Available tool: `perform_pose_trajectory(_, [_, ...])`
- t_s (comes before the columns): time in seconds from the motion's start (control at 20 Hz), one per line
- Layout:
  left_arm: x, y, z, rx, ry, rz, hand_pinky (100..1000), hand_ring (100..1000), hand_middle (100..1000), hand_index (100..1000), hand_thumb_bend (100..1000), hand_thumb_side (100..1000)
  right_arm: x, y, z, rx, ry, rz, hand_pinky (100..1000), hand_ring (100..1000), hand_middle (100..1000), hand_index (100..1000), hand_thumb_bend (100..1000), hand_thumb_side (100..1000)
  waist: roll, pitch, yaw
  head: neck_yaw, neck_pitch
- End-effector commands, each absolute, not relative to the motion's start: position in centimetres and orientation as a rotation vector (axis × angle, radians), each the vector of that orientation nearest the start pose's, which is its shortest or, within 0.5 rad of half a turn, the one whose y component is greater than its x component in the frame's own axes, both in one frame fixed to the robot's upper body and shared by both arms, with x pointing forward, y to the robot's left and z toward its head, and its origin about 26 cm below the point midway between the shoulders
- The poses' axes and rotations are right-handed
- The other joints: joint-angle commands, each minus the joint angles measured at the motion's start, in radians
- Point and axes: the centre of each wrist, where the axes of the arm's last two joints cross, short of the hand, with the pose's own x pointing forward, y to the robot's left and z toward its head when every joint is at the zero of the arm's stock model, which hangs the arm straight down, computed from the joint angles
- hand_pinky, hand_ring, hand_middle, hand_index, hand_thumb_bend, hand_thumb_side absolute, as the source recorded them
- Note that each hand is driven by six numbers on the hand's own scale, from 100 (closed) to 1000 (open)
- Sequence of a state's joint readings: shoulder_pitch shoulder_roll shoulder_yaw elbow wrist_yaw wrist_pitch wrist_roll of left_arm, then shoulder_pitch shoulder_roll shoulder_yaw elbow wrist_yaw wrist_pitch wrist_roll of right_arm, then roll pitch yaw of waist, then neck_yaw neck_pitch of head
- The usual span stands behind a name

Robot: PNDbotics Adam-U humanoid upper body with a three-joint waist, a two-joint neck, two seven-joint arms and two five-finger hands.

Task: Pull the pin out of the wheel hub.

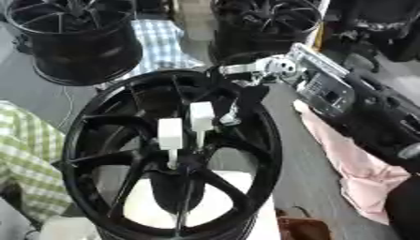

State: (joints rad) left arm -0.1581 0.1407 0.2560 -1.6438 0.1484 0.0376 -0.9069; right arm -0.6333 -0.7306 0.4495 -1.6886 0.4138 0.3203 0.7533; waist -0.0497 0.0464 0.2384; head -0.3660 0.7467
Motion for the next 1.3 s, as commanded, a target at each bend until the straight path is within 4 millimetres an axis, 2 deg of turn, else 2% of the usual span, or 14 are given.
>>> perform_pose_trajectory(0.05, [31.1, 32.4, 7.5, -0.513, -1.73, -0.661, 508, 325, 646, 696, 100, 885, 36.2, -24.0, 22.0, -0.442, -1.147, 1.631, 896, 897, 847, 920, 377, 282, 0.005, -0.012, 0.0, -0.004, 0.001])
perform_pose_trajectory(0.6, [31.1, 32.4, 7.5, -0.517, -1.728, -0.659, 508, 332, 646, 697, 100, 886, 36.6, -23.0, 21.2, -0.396, -1.106, 1.675, 884, 881, 814, 881, 351, 299, 0.005, -0.014, 0.002, -0.009, 0.002])
perform_pose_trajectory(0.85, [31.2, 32.3, 7.6, -0.521, -1.728, -0.659, 508, 334, 646, 697, 100, 886, 36.7, -22.8, 20.7, -0.405, -1.105, 1.67, 868, 838, 781, 858, 327, 315, 0.004, -0.013, 0.005, -0.011, 0.003])
perform_pose_trajectory(1.05, [31.2, 32.2, 7.6, -0.524, -1.727, -0.659, 507, 335, 646, 697, 100, 886, 36.8, -22.6, 20.5, -0.437, -1.143, 1.653, 834, 781, 692, 772, 270, 296, 0.005, -0.012, 0.007, -0.012, 0.004])
perform_pose_trajectory(1.1, [31.2, 32.2, 7.6, -0.524, -1.727, -0.659, 507, 335, 646, 697, 100, 886, 36.8, -22.6, 20.6, -0.449, -1.162, 1.646, 815, 753, 608, 707, 211, 278, 0.005, -0.012, 0.007, -0.012, 0.003])
perform_pose_trajectory(1.3, [31.2, 32.2, 7.6, -0.523, -1.726, -0.66, 507, 332, 646, 697, 100, 887, 36.5, -22.6, 21.0, -0.499, -1.252, 1.614, 780, 698, 485, 582, 100, 225, 0.005, -0.012, 0.006, -0.013, 0.002])
